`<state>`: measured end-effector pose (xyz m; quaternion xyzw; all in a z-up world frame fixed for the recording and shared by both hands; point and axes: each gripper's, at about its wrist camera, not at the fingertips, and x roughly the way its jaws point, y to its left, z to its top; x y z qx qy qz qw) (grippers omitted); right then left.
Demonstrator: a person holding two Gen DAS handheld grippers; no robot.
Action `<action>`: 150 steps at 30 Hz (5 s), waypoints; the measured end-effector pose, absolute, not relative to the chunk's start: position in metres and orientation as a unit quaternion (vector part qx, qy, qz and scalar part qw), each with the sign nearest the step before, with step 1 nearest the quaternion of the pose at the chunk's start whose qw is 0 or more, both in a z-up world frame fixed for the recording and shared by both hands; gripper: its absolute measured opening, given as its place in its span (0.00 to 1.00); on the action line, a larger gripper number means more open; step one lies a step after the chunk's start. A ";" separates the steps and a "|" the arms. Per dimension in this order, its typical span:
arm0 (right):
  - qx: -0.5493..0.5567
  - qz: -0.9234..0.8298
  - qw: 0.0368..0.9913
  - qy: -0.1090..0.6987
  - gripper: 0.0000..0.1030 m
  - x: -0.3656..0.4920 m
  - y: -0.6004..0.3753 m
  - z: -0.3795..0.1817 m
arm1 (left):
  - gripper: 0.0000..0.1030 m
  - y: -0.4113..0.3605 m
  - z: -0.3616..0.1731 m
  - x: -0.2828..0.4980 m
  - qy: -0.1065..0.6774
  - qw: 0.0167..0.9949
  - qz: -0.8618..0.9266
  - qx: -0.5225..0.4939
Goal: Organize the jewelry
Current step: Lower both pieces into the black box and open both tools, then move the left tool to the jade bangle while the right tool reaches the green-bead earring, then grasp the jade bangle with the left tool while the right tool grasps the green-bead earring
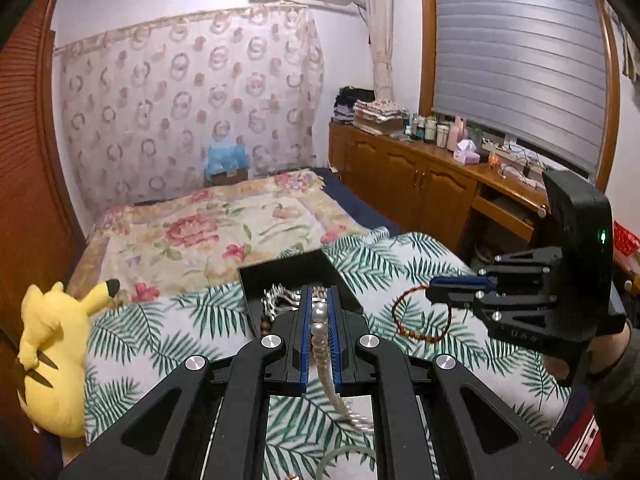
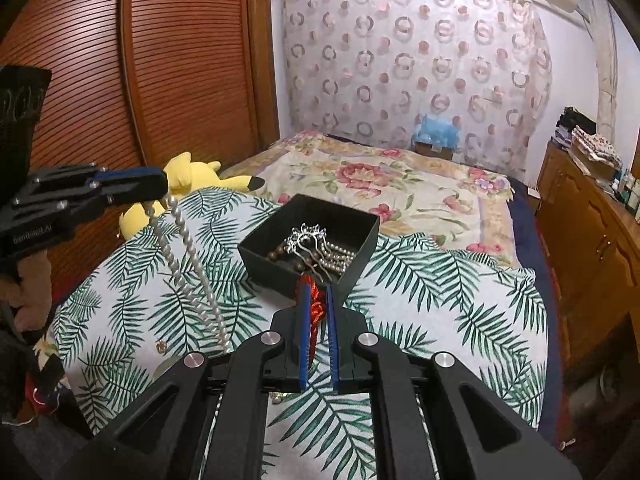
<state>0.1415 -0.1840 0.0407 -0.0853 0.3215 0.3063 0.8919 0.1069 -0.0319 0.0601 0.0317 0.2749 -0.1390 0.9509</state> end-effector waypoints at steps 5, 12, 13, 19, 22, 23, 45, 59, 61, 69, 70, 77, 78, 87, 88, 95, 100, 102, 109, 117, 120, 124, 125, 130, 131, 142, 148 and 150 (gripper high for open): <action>-0.093 0.312 0.891 0.318 0.09 0.150 -0.177 0.046 | 0.07 -0.031 0.067 0.120 0.269 0.952 -0.142 0.027; -0.082 0.318 0.891 0.314 0.09 0.163 -0.174 0.051 | 0.07 -0.028 0.071 0.136 0.275 0.951 -0.143 0.020; -0.081 0.319 0.890 0.315 0.09 0.166 -0.173 0.052 | 0.07 -0.027 0.072 0.138 0.276 0.950 -0.145 0.016; -0.082 0.329 0.888 0.310 0.09 0.176 -0.165 0.061 | 0.07 -0.022 0.091 0.145 0.262 0.952 -0.155 0.008; -0.080 0.334 0.886 0.311 0.09 0.185 -0.163 0.065 | 0.07 -0.020 0.103 0.150 0.253 0.954 -0.160 0.006; -0.081 0.335 0.886 0.310 0.09 0.187 -0.162 0.066 | 0.07 -0.020 0.106 0.152 0.251 0.955 -0.160 0.007; -0.062 0.360 0.869 0.335 0.09 0.250 -0.147 0.054 | 0.07 -0.014 0.118 0.209 0.262 0.951 -0.163 0.000; -0.064 0.347 0.860 0.368 0.09 0.276 -0.126 0.009 | 0.08 0.001 0.010 0.218 0.359 0.922 -0.139 -0.030; -0.061 0.348 0.860 0.369 0.09 0.279 -0.124 0.008 | 0.11 0.005 0.005 0.213 0.361 0.923 -0.131 -0.031; -0.061 0.350 0.861 0.365 0.25 0.279 -0.121 0.008 | 0.31 0.021 -0.011 0.189 0.368 0.923 -0.102 -0.039; -0.059 0.351 0.861 0.364 0.25 0.279 -0.122 0.008 | 0.32 0.023 -0.013 0.185 0.369 0.923 -0.099 -0.040; -0.060 0.338 0.871 0.351 0.25 0.251 -0.140 0.010 | 0.46 0.030 -0.026 0.165 0.380 0.920 -0.083 -0.040; -0.058 0.337 0.871 0.351 0.25 0.245 -0.144 0.010 | 0.47 0.030 -0.029 0.161 0.382 0.920 -0.081 -0.040; -0.071 0.324 0.866 0.375 0.25 0.179 -0.171 -0.020 | 0.73 0.021 -0.054 0.136 0.402 0.912 -0.076 -0.019; -0.074 0.322 0.864 0.380 0.25 0.171 -0.172 -0.025 | 0.75 0.020 -0.058 0.133 0.405 0.911 -0.076 -0.018; -0.086 0.319 0.856 0.399 0.25 0.137 -0.171 -0.051 | 0.78 0.008 -0.073 0.117 0.415 0.906 -0.085 -0.003; -0.093 0.320 0.853 0.402 0.25 0.129 -0.166 -0.058 | 0.78 -0.001 -0.077 0.107 0.418 0.904 -0.092 0.003; -0.099 0.318 0.854 0.400 0.25 0.131 -0.163 -0.060 | 0.79 -0.004 -0.079 0.103 0.418 0.904 -0.093 0.005; -0.121 0.323 0.845 0.409 0.25 0.151 -0.149 -0.066 | 0.79 -0.009 -0.080 0.086 0.411 0.907 -0.098 0.010; -0.139 0.332 0.831 0.424 0.25 0.155 -0.141 -0.076 | 0.79 -0.009 -0.079 0.070 0.405 0.909 -0.097 0.006; -0.145 0.330 0.830 0.426 0.25 0.155 -0.138 -0.077 | 0.79 -0.011 -0.080 0.067 0.404 0.909 -0.099 0.004; -0.160 0.327 0.830 0.423 0.24 0.151 -0.134 -0.079 | 0.79 -0.015 -0.079 0.061 0.399 0.911 -0.104 0.007; -0.163 0.326 0.830 0.423 0.23 0.151 -0.134 -0.079 | 0.79 -0.015 -0.079 0.060 0.398 0.911 -0.107 0.006; -0.188 0.320 0.832 0.412 0.12 0.143 -0.127 -0.079 | 0.79 -0.021 -0.080 0.058 0.393 0.912 -0.115 0.013; -0.185 0.318 0.834 0.411 0.12 0.143 -0.128 -0.079 | 0.79 -0.023 -0.081 0.057 0.394 0.912 -0.118 0.013; -0.153 0.285 0.869 0.374 0.12 0.138 -0.152 -0.049 | 0.80 -0.045 -0.087 0.054 0.396 0.906 -0.139 0.048; -0.151 0.280 0.876 0.363 0.12 0.132 -0.162 -0.035 | 0.80 -0.051 -0.085 0.047 0.392 0.907 -0.143 0.055; -0.150 0.279 0.877 0.362 0.12 0.131 -0.164 -0.034 | 0.80 -0.054 -0.086 0.046 0.394 0.906 -0.145 0.063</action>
